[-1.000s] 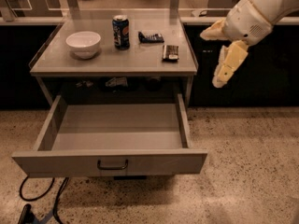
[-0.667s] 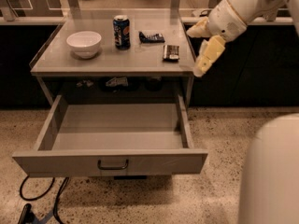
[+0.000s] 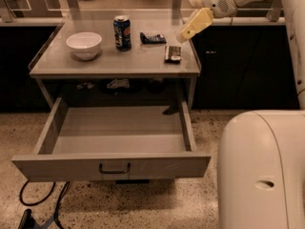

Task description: Place rxbar chocolate into top drawer

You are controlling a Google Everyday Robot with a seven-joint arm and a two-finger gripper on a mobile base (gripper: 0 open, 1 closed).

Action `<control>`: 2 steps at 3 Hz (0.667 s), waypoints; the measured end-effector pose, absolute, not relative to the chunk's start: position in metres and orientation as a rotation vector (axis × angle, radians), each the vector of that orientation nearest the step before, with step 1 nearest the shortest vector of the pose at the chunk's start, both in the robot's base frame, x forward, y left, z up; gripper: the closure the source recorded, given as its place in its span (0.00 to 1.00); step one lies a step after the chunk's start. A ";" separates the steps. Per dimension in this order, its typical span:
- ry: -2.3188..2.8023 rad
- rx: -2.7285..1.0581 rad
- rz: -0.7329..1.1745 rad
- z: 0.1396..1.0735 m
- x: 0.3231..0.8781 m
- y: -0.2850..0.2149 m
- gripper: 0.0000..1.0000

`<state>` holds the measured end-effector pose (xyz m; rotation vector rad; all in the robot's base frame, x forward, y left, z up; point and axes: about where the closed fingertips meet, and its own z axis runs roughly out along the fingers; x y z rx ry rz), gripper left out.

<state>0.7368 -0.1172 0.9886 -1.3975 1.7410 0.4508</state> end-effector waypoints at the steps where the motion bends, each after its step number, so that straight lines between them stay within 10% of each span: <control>1: 1.710 -1.374 0.426 1.002 0.743 -0.115 0.00; 2: 1.711 -1.375 0.426 1.002 0.743 -0.115 0.00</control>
Offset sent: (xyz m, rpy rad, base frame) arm 0.0066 0.0014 0.0157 0.0179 -0.0442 -0.0159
